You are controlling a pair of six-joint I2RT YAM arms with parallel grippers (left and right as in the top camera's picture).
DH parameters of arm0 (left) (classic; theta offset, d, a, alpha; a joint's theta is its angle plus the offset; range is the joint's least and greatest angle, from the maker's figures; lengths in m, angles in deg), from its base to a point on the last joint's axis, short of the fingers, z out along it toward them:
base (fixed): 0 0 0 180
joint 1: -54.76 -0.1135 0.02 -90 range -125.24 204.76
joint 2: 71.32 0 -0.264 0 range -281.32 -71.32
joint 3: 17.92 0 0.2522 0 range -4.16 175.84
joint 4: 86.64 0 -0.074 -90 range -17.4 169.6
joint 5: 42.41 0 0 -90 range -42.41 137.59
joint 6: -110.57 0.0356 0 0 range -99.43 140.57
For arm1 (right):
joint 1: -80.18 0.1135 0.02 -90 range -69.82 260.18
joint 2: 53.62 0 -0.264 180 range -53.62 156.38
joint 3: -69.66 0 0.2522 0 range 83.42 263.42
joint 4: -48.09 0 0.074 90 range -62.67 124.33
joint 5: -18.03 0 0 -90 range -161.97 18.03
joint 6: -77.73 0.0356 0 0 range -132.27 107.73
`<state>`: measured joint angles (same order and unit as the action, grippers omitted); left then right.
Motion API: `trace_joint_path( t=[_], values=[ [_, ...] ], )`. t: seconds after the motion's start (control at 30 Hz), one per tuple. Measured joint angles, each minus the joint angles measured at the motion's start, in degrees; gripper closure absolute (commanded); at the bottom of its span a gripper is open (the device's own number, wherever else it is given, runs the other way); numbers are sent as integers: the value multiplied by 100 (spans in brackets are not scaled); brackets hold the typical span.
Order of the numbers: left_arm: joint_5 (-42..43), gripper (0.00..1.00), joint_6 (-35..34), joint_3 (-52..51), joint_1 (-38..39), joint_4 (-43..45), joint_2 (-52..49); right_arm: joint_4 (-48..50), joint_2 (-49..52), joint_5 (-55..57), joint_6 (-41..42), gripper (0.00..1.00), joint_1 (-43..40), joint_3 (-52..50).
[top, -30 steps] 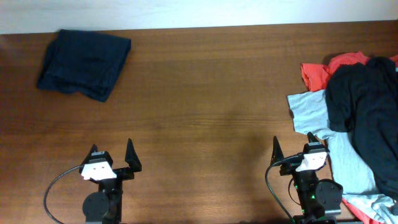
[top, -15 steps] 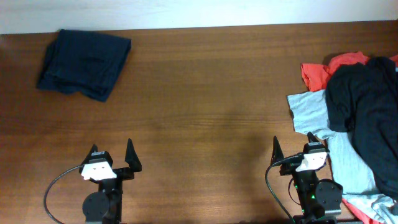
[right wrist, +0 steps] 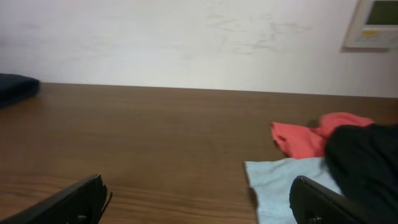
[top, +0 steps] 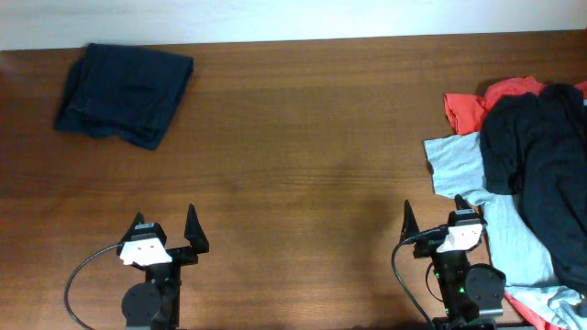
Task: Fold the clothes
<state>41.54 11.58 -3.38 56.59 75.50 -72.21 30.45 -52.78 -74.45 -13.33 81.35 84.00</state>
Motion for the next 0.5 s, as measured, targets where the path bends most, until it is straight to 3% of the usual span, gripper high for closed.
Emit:
trace_joint_path(
  t=[0.5],
  values=[
    [0,1,0,0,0,0,0,-20,0,396,-151,1,0,0]
  ],
)
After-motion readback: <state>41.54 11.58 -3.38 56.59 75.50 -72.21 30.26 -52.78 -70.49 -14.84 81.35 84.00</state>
